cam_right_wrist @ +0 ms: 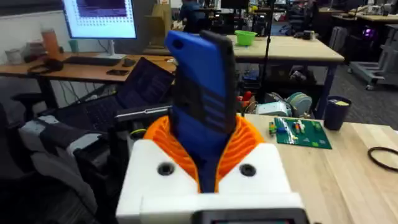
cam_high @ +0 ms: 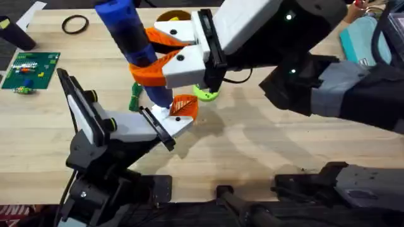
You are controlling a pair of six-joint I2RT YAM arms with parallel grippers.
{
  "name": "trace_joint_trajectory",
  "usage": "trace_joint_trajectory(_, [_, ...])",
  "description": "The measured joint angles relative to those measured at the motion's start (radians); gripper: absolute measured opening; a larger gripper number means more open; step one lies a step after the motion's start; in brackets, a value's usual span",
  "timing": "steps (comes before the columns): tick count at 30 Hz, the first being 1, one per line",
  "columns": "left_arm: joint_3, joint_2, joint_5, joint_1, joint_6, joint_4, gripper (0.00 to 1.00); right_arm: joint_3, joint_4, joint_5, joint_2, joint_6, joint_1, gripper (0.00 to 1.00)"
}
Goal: Pick up the gripper from the table and insert it into the empty holder that is missing its gripper. Then pick up a screw, insert it into the mounting hole, and use the screwdriver to tighten it. Finally, clean up the table by picking up the vegetable and placing it into the bucket.
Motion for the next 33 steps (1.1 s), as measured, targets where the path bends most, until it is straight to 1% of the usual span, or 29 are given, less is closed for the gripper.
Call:
trace_joint_trajectory(15, [0.000, 0.006, 0.000, 0.000, -0.004, -0.001, 0.010, 0.006, -0.036, 0.018, 0.000, 0.017, 0.000, 0.077])
trace_joint_trajectory(17, [0.000, 0.006, 0.000, 0.000, -0.003, 0.000, 0.010, 0.006, -0.017, 0.007, 0.000, 0.024, -0.001, 0.077])
trace_joint_trajectory(23, [0.000, 0.003, 0.005, 0.000, -0.003, 0.002, 0.010, 0.006, 0.038, -0.091, 0.003, 0.023, -0.024, 0.077])
trace_joint_trajectory(25, [0.000, 0.003, 0.004, 0.000, -0.003, 0.002, 0.010, 0.003, 0.060, -0.102, 0.004, 0.023, -0.027, 0.077])
trace_joint_trajectory(29, [0.000, 0.003, 0.003, 0.000, -0.003, 0.002, 0.010, -0.035, 0.174, -0.124, 0.004, 0.037, -0.024, 0.077])
trace_joint_trajectory(33, [0.000, 0.004, 0.003, 0.000, -0.003, 0.000, 0.010, -0.081, 0.200, -0.110, 0.005, 0.054, -0.024, 0.077])
